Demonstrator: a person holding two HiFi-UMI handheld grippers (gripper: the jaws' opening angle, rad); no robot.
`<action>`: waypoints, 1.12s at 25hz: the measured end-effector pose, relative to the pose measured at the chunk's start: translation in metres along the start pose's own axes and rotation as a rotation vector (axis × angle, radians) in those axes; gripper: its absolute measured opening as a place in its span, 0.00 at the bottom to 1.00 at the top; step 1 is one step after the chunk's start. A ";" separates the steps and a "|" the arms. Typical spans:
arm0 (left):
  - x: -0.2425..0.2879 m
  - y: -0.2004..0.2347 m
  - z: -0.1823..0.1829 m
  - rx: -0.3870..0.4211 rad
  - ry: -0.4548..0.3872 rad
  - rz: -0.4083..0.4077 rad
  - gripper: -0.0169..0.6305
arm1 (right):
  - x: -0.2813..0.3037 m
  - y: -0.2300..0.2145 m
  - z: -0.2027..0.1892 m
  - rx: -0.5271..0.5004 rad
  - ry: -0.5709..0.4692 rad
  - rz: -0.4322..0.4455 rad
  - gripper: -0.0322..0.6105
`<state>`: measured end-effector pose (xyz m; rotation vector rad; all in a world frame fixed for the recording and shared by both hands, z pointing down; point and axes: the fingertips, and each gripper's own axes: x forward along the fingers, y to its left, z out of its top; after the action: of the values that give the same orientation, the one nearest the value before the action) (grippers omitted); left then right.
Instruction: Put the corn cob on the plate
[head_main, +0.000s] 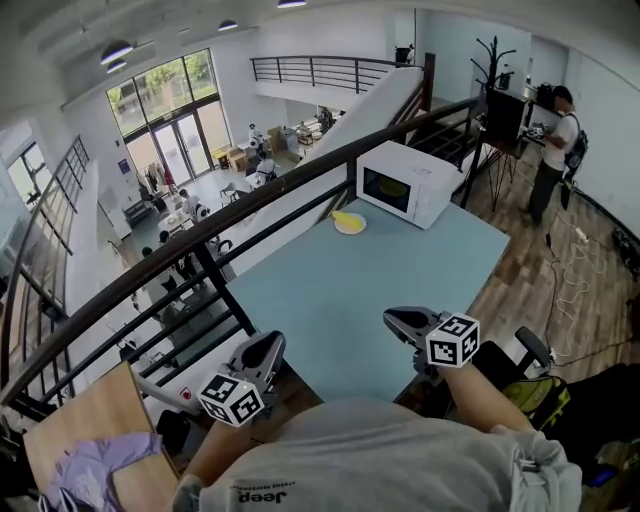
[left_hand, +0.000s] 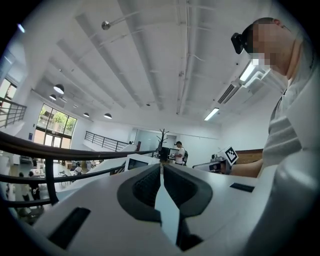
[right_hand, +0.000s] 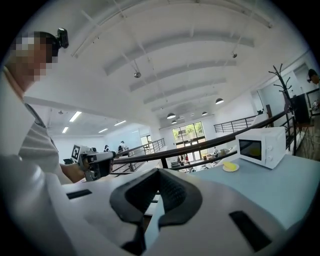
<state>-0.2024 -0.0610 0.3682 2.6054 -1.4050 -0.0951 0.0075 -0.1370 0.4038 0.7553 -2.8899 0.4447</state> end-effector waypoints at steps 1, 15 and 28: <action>0.000 0.001 -0.001 -0.004 -0.001 -0.003 0.08 | 0.001 0.002 0.002 -0.006 0.000 0.002 0.08; 0.024 0.002 -0.011 -0.033 -0.004 -0.029 0.08 | -0.005 -0.025 -0.003 -0.009 0.028 -0.051 0.08; 0.027 0.012 -0.011 -0.047 -0.003 0.010 0.08 | 0.017 -0.024 -0.003 -0.056 0.072 0.000 0.07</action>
<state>-0.1963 -0.0884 0.3822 2.5614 -1.3996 -0.1296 0.0045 -0.1635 0.4160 0.7155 -2.8227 0.3808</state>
